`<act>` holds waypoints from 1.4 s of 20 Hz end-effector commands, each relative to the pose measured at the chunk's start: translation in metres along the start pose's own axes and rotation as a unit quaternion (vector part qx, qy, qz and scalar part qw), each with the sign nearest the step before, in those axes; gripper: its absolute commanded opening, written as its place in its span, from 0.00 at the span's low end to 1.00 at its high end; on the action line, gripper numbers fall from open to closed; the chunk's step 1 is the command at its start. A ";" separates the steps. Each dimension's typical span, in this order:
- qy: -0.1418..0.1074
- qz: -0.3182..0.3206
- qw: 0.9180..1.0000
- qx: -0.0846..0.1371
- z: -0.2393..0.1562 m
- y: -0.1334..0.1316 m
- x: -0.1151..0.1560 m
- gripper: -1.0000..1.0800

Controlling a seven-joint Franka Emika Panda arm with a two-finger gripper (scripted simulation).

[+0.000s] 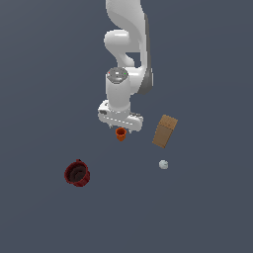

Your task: Pick up a designated object from a clutter of objects.

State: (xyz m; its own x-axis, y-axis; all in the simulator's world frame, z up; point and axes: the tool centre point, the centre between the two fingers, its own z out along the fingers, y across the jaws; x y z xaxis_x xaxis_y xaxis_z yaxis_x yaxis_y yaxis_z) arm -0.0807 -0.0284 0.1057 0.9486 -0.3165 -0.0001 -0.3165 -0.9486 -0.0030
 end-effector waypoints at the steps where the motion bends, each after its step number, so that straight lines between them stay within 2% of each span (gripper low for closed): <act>1: 0.000 0.008 1.000 -0.001 0.008 0.003 -0.006 0.96; 13: 0.000 0.016 1.000 -0.002 0.021 0.006 -0.013 0.96; 28: 0.000 0.017 1.000 -0.002 0.066 0.006 -0.014 0.96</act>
State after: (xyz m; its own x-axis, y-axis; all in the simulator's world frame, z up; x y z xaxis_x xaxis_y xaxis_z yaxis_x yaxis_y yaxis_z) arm -0.0967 -0.0298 0.0416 0.9373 -0.3485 -0.0010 -0.3485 -0.9373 0.0005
